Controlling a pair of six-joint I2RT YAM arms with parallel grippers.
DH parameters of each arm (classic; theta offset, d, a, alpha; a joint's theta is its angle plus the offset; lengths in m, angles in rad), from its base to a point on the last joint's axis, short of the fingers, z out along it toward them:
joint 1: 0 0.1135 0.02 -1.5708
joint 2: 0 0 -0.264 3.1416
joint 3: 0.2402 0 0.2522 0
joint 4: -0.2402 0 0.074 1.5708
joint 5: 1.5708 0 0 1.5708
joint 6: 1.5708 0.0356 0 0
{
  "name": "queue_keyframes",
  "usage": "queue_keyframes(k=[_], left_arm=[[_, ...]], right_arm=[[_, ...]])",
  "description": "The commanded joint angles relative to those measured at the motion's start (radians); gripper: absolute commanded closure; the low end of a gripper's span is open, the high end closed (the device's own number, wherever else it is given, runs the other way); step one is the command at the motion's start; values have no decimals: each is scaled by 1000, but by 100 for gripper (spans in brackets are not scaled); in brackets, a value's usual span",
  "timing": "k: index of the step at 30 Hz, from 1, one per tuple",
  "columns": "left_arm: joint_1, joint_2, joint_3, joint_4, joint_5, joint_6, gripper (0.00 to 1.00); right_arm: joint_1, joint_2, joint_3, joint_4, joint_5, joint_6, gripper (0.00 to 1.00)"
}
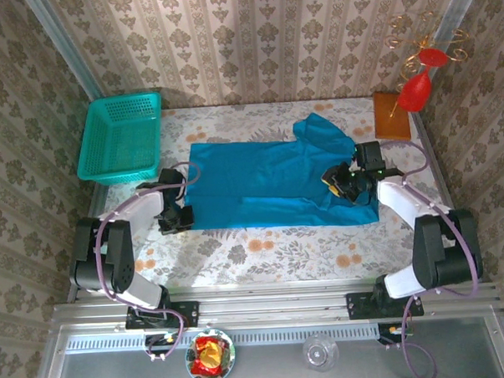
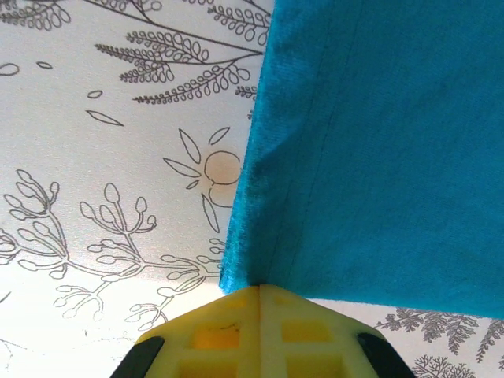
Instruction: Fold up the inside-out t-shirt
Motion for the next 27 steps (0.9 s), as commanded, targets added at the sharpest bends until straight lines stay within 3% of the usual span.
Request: queue_keyframes(k=[1,6,17,25,27], left_arm=[[-4,-29,12,-34,-13,-10,93],[-5,-27,12,-31,-8,-10,93],[-5,-13,20,-31,-4,-6,92],[-5,-26,7,-33,-19,-12,93],[-5,-28,4,-33,-21,-12,93]], right_arm=[[0,-54,-26,-112,34,-43,53],[11,-53,-60,-154,111,-86,49],[10,150,18,-48,17,-96,54],[10,206,134,-59,27,-82,96],[10,224,164,-68,37,-82,100]])
